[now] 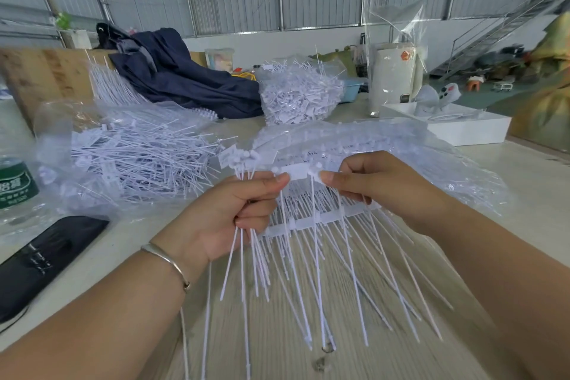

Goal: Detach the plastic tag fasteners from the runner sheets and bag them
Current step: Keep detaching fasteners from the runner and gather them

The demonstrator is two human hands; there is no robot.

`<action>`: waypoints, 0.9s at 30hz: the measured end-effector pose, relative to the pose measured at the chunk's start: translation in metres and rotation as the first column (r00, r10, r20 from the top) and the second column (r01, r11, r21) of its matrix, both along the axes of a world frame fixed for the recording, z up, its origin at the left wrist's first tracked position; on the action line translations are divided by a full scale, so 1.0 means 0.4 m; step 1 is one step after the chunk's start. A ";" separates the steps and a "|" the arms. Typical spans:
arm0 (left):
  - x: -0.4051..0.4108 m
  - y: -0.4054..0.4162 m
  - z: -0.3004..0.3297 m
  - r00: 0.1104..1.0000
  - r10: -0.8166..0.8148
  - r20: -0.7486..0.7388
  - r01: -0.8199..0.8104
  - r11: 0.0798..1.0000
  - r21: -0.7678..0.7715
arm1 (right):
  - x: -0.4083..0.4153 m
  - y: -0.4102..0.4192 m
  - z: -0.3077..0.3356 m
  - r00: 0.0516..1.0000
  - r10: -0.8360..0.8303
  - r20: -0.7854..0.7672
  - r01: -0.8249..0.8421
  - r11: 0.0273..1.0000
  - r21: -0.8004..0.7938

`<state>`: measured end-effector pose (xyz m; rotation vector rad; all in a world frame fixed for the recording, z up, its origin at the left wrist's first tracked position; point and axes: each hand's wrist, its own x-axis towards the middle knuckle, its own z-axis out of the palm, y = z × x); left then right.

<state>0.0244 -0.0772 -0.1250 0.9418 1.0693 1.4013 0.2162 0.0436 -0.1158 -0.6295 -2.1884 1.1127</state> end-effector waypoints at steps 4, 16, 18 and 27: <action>0.009 -0.001 -0.002 0.992 -0.085 0.094 0.084 0.996 0.017 | -0.002 -0.014 0.002 0.987 0.145 -0.066 -0.151 0.983 -0.108; 0.023 0.003 -0.002 0.943 -0.175 0.282 0.157 0.984 0.084 | -0.036 -0.050 -0.019 0.990 0.097 -0.105 -0.105 0.992 -0.076; 0.019 0.005 -0.001 0.943 -0.161 0.291 0.142 0.986 0.085 | -0.032 -0.046 -0.017 0.990 0.052 -0.127 -0.061 0.996 -0.066; 0.014 0.006 0.002 0.968 -0.071 0.240 0.073 0.997 0.001 | -0.023 -0.033 -0.005 0.989 0.001 -0.146 -0.019 0.993 -0.120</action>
